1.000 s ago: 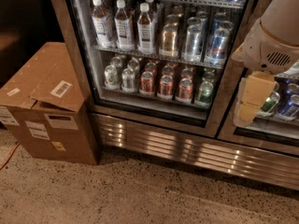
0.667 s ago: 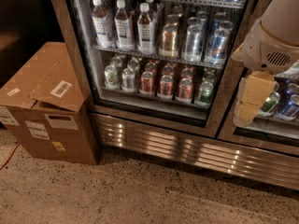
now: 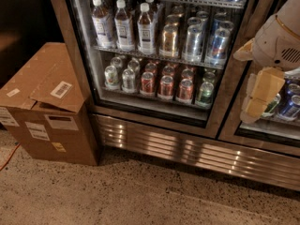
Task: Open left fridge door
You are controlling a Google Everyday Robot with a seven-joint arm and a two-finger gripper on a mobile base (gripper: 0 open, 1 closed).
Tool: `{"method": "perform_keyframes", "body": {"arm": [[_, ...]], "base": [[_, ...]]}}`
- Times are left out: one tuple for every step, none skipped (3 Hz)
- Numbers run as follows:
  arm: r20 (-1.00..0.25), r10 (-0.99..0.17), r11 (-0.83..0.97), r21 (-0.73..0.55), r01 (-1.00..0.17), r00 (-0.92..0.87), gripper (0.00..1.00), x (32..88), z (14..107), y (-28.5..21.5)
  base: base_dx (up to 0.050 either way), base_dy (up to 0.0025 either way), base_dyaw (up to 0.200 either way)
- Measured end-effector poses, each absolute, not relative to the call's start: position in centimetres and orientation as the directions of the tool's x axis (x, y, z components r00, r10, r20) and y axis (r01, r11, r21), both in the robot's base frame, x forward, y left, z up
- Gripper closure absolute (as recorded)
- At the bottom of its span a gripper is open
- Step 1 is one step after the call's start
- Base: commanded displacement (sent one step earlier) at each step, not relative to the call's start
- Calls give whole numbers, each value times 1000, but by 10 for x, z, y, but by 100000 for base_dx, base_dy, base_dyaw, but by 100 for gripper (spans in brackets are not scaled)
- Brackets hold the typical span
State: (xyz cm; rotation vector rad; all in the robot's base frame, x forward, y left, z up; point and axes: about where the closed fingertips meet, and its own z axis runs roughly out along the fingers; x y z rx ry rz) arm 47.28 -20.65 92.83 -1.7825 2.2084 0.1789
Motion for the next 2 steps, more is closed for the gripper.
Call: {"method": "perform_keyframes", "body": {"arm": [[-382,-908,210,-63,-976,-170,0,476,930,-212],[-425,-889,210,-51,-976,-169,0,479,932,-217]], "base": [[0,0,0],[0,0,0]]}}
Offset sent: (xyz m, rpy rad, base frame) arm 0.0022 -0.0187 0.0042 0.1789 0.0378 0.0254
